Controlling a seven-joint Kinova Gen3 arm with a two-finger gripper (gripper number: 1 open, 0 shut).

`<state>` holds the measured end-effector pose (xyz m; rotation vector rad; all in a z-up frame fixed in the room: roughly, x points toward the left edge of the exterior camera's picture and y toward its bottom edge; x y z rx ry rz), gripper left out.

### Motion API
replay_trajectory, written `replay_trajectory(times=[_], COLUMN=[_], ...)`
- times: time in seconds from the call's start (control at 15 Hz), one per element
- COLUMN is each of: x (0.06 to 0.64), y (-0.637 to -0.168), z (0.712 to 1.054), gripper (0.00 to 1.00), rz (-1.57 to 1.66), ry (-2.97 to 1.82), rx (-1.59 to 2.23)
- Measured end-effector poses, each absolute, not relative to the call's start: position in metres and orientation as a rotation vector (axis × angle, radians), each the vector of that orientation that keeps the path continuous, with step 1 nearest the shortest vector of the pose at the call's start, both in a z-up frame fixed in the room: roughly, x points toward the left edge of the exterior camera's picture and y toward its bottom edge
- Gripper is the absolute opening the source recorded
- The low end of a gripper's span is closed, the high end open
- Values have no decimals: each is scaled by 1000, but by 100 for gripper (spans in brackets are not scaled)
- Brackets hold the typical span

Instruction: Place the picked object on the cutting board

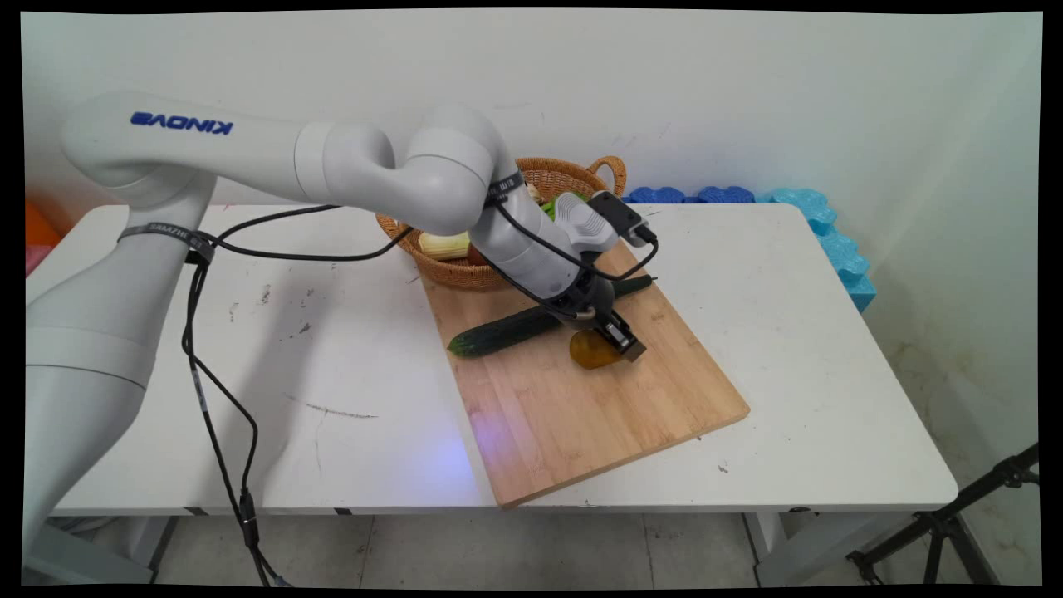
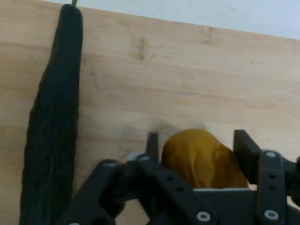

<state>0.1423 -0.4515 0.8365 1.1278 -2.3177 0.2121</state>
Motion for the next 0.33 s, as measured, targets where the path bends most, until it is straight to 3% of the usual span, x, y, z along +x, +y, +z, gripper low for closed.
replay_trajectory(times=[0.07,0.13,0.33], x=[142,141,140], y=[-452,-452,-452], z=[834,832,828], gripper=[0,100,100], rz=[217,220,227], ry=[-2316,-2315,-2313], rx=[1122,1115,1100])
